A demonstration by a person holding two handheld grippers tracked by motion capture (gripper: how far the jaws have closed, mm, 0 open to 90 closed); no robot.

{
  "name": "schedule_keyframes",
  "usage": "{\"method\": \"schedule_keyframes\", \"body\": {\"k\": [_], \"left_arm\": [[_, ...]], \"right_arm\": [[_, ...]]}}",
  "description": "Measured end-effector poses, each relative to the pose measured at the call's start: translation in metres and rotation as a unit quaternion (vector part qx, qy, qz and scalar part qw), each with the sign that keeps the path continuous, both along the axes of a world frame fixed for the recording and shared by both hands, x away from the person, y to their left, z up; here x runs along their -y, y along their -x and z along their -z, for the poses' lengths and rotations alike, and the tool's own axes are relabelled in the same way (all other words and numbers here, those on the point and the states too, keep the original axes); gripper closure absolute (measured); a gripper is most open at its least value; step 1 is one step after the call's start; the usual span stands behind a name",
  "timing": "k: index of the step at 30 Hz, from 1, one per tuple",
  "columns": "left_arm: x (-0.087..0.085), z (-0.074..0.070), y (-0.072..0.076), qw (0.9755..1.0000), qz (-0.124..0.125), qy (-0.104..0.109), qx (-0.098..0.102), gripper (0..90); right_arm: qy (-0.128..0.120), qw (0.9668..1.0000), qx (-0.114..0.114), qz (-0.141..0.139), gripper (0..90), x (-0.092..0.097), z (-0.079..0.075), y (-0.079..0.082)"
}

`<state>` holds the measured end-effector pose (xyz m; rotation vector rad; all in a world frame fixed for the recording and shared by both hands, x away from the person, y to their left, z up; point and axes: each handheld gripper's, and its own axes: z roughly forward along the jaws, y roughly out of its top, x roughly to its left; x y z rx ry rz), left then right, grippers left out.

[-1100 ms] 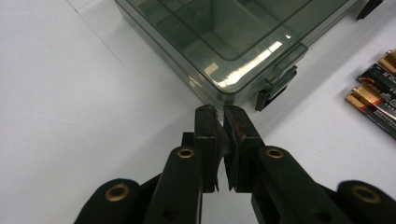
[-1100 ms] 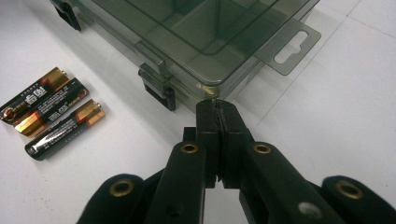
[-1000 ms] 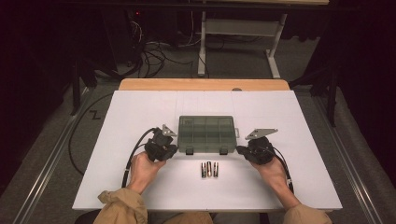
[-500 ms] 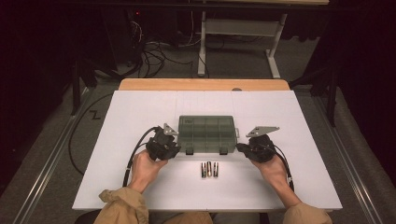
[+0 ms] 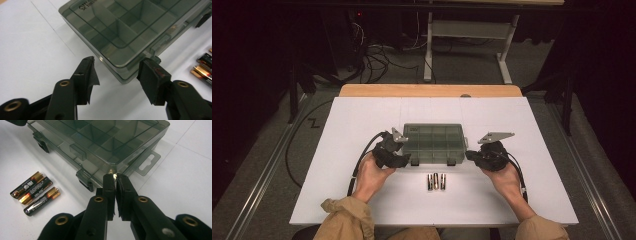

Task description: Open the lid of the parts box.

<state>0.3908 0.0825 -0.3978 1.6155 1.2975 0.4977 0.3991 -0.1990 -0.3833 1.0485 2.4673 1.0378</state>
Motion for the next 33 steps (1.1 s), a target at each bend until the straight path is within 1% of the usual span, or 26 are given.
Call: {"method": "schedule_keyframes", "body": {"k": [7, 11, 17, 19, 21, 25, 28, 33], "left_arm": [[0.004, -0.004, -0.003, 0.9998, -0.007, -0.009, 0.014, 40.0], [0.004, -0.006, -0.004, 0.9997, -0.008, -0.014, 0.018, 39.0], [0.005, -0.012, -0.005, 0.9996, -0.009, -0.014, 0.023, 38.9], [0.005, -0.014, -0.006, 0.9996, -0.009, -0.013, 0.024, 39.1], [0.004, -0.016, -0.007, 0.9996, -0.008, -0.012, 0.024, 39.3], [0.003, -0.018, -0.008, 0.9996, -0.009, -0.004, 0.025, 39.5], [0.003, -0.020, -0.009, 0.9997, -0.010, 0.004, 0.023, 39.6], [0.002, -0.022, -0.011, 0.9997, -0.011, 0.012, 0.021, 39.8]], "right_arm": [[-0.003, 1.0000, 0.004, -0.001, 86.5, 0.001, -0.003, -0.001], [-0.005, 1.0000, 0.003, -0.002, 85.5, 0.001, -0.006, -0.002], [-0.010, 1.0000, 0.001, 0.001, 81.2, 0.000, -0.006, -0.003], [-0.009, 0.9999, -0.005, 0.008, 79.5, 0.000, -0.006, -0.004], [-0.008, 0.9998, -0.007, 0.015, 78.6, 0.000, -0.006, -0.006], [-0.011, 0.9993, -0.022, 0.030, 76.2, 0.000, -0.005, -0.011], [-0.016, 0.9985, -0.036, 0.037, 74.6, 0.001, -0.004, -0.016], [-0.021, 0.9972, -0.050, 0.052, 73.7, 0.001, -0.005, -0.026]]}}
